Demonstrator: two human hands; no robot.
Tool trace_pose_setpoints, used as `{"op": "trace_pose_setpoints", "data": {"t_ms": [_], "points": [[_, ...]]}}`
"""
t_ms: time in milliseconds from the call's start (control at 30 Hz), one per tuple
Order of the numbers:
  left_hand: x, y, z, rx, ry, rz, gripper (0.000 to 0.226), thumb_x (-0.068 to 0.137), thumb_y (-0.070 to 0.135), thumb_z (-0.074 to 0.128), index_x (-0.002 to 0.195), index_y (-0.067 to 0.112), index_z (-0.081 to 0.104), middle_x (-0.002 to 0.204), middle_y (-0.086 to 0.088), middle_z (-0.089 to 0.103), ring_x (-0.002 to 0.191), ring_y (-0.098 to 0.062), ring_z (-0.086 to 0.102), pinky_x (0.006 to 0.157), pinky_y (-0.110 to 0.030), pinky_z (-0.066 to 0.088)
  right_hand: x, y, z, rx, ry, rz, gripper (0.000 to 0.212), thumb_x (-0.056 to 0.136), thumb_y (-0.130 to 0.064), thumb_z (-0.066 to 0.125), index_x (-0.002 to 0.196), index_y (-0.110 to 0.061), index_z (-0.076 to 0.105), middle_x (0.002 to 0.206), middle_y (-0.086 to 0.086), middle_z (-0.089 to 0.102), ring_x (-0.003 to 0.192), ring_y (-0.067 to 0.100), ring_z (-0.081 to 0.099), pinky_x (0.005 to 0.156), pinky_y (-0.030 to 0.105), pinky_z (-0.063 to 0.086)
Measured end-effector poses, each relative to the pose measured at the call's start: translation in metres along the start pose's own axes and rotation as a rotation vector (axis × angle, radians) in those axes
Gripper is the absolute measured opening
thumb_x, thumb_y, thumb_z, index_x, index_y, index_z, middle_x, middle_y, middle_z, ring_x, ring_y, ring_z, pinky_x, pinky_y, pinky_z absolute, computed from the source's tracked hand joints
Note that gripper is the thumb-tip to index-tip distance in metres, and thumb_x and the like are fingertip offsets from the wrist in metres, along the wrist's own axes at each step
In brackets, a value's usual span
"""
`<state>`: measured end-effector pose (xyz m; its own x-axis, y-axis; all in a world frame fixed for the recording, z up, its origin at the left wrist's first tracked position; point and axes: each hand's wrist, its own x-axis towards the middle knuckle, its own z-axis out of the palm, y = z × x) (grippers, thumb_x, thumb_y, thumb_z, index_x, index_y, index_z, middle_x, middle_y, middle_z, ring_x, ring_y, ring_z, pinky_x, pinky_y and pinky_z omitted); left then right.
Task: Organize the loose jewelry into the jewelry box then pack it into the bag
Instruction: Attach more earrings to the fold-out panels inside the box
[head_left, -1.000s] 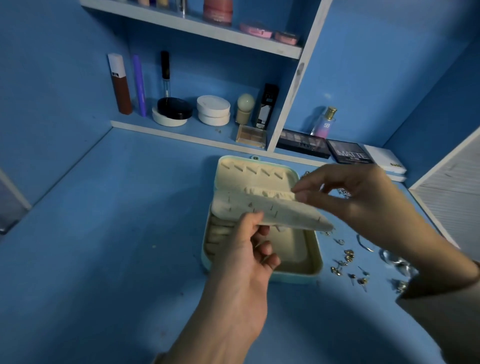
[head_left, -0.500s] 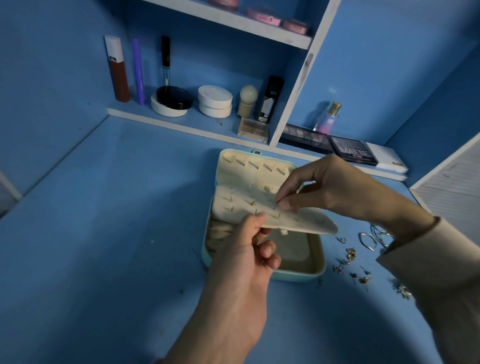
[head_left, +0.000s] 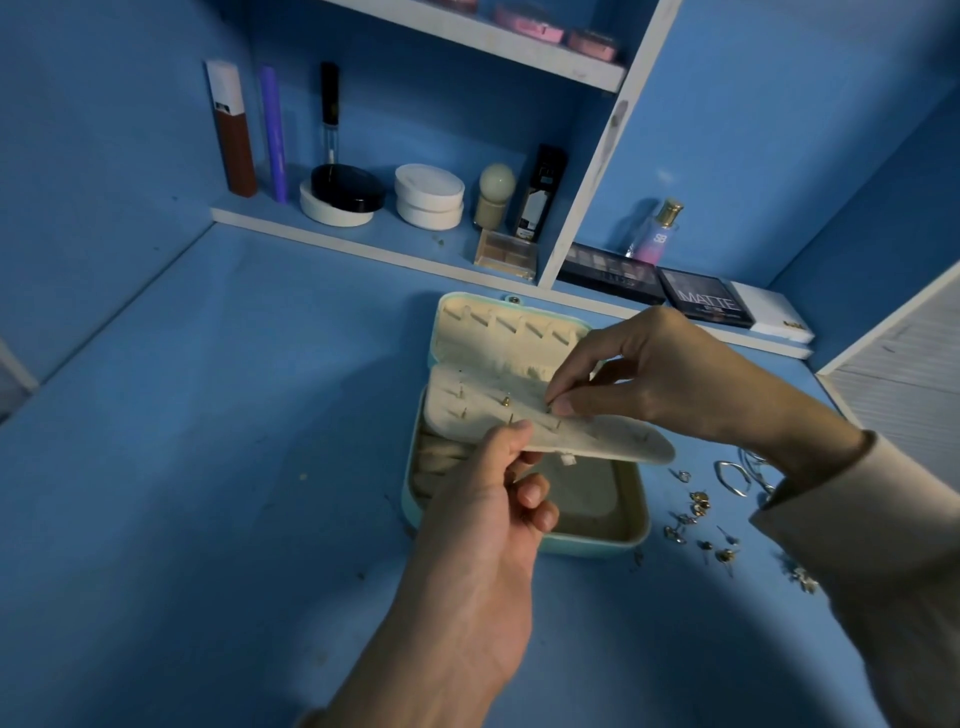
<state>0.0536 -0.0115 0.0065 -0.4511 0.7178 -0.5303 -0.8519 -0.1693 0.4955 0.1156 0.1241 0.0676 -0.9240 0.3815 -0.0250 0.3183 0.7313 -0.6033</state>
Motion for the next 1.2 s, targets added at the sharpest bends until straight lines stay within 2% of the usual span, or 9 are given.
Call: {"op": "trace_pose_setpoints", "data": {"t_ms": [167, 400, 533, 833, 1200], "points": [[0.001, 0.0, -0.001, -0.002, -0.002, -0.014, 0.013, 0.085, 0.01, 0.058, 0.079, 0.017, 0.048, 0.063, 0.002, 0.038, 0.039, -0.005, 0.031, 0.035, -0.015, 0.028, 0.0, 0.001, 0.001, 0.024, -0.018, 0.006, 0.01, 0.077, -0.008, 0.074, 0.081, -0.017, 0.076, 0.077, -0.001, 0.073, 0.074, 0.013, 0.066, 0.078, 0.03, 0.053], [0.0, -0.001, -0.003, 0.008, -0.029, -0.007, 0.011, 0.086, 0.011, 0.058, 0.082, 0.017, 0.049, 0.061, 0.004, 0.038, 0.041, -0.005, 0.032, 0.037, -0.015, 0.029, 0.001, -0.003, 0.0, -0.088, -0.033, -0.061, 0.012, 0.077, -0.005, 0.073, 0.082, -0.016, 0.076, 0.077, -0.003, 0.073, 0.071, 0.006, 0.066, 0.074, 0.024, 0.054], [0.0, -0.001, -0.003, -0.002, -0.023, -0.005, 0.013, 0.086, 0.01, 0.057, 0.079, 0.017, 0.049, 0.06, 0.004, 0.038, 0.04, -0.005, 0.033, 0.035, -0.015, 0.028, -0.001, -0.002, 0.004, -0.196, 0.012, -0.122, 0.011, 0.077, -0.005, 0.073, 0.082, -0.014, 0.076, 0.075, -0.005, 0.072, 0.07, 0.005, 0.065, 0.072, 0.026, 0.053], [-0.006, 0.001, -0.004, -0.011, -0.042, -0.005, 0.011, 0.087, 0.01, 0.058, 0.085, 0.018, 0.05, 0.064, 0.004, 0.04, 0.044, -0.005, 0.033, 0.038, -0.015, 0.028, -0.001, 0.0, 0.004, -0.194, 0.01, -0.109, 0.011, 0.077, -0.006, 0.073, 0.084, -0.014, 0.076, 0.078, -0.005, 0.073, 0.072, 0.005, 0.066, 0.074, 0.027, 0.054], [-0.012, 0.004, -0.005, 0.009, -0.047, -0.013, 0.022, 0.088, 0.008, 0.057, 0.072, 0.02, 0.047, 0.055, 0.006, 0.039, 0.048, -0.006, 0.035, 0.04, -0.016, 0.023, 0.0, 0.001, 0.005, -0.179, -0.011, -0.102, 0.011, 0.077, -0.007, 0.074, 0.083, -0.016, 0.076, 0.077, -0.008, 0.073, 0.072, 0.001, 0.065, 0.073, 0.022, 0.053]]}}
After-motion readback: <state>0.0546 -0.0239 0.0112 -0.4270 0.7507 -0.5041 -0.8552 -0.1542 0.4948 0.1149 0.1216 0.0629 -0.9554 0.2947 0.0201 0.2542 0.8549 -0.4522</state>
